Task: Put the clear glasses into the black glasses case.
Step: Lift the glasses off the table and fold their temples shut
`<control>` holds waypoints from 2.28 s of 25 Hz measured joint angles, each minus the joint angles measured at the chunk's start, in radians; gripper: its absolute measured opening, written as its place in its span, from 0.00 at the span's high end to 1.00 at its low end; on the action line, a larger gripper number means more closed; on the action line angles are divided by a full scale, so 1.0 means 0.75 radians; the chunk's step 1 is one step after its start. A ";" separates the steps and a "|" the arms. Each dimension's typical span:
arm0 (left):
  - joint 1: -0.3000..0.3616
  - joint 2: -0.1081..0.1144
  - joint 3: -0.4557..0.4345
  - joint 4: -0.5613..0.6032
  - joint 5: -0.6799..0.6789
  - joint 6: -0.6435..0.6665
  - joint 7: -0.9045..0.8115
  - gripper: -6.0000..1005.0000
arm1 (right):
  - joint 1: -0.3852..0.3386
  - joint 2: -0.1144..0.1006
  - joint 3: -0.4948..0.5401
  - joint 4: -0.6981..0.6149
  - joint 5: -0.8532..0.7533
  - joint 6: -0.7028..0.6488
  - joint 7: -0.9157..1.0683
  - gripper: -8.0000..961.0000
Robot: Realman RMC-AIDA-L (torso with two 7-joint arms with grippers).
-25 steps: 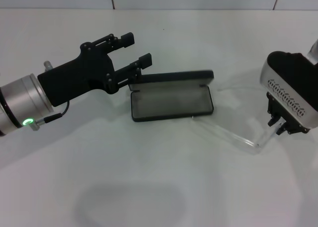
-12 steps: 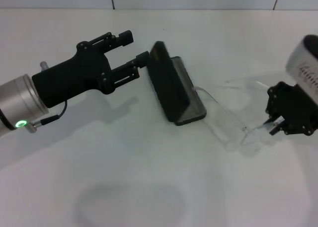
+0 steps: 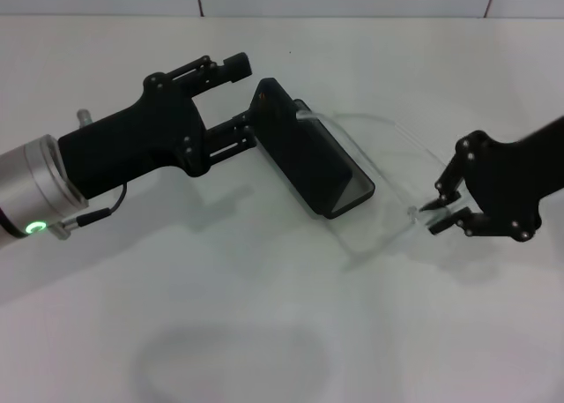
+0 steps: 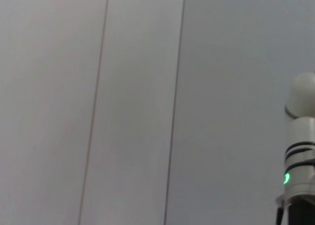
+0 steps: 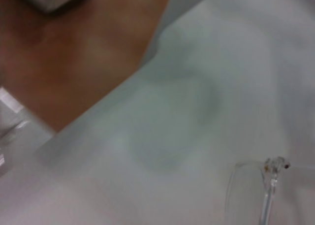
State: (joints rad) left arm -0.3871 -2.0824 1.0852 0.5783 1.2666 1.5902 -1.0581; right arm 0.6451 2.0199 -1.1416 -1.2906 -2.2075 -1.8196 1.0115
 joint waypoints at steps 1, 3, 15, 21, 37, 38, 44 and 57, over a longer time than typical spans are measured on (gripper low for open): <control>-0.001 0.000 0.000 0.000 0.000 0.012 0.004 0.35 | -0.007 0.000 0.019 0.022 0.030 0.007 -0.030 0.88; -0.003 0.000 0.001 0.000 0.000 0.039 0.007 0.35 | -0.028 -0.001 0.047 0.099 0.108 0.053 -0.092 0.88; -0.069 -0.003 0.002 -0.018 -0.037 0.204 0.001 0.35 | -0.065 0.006 0.017 0.530 0.575 0.274 -0.428 0.88; -0.126 0.002 0.000 -0.065 -0.038 0.205 -0.025 0.36 | -0.075 0.010 -0.142 0.558 0.640 0.394 -0.508 0.88; -0.233 0.025 0.010 -0.156 0.106 0.046 -0.194 0.36 | -0.081 0.011 -0.277 0.553 0.771 0.447 -0.674 0.88; -0.233 0.026 0.010 -0.156 0.108 0.046 -0.204 0.36 | -0.086 0.011 -0.278 0.554 0.778 0.446 -0.690 0.88; -0.242 0.026 0.012 -0.157 0.129 0.035 -0.271 0.36 | -0.105 0.009 -0.288 0.548 0.819 0.440 -0.761 0.88; -0.249 0.042 0.004 -0.145 0.107 0.046 -0.354 0.36 | -0.149 0.004 -0.280 0.536 0.822 0.443 -0.779 0.88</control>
State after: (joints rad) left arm -0.5736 -2.0511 1.0878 0.4697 1.3471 1.6246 -1.3232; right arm 0.5332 2.0232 -1.3514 -0.8884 -1.5908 -1.4875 0.4275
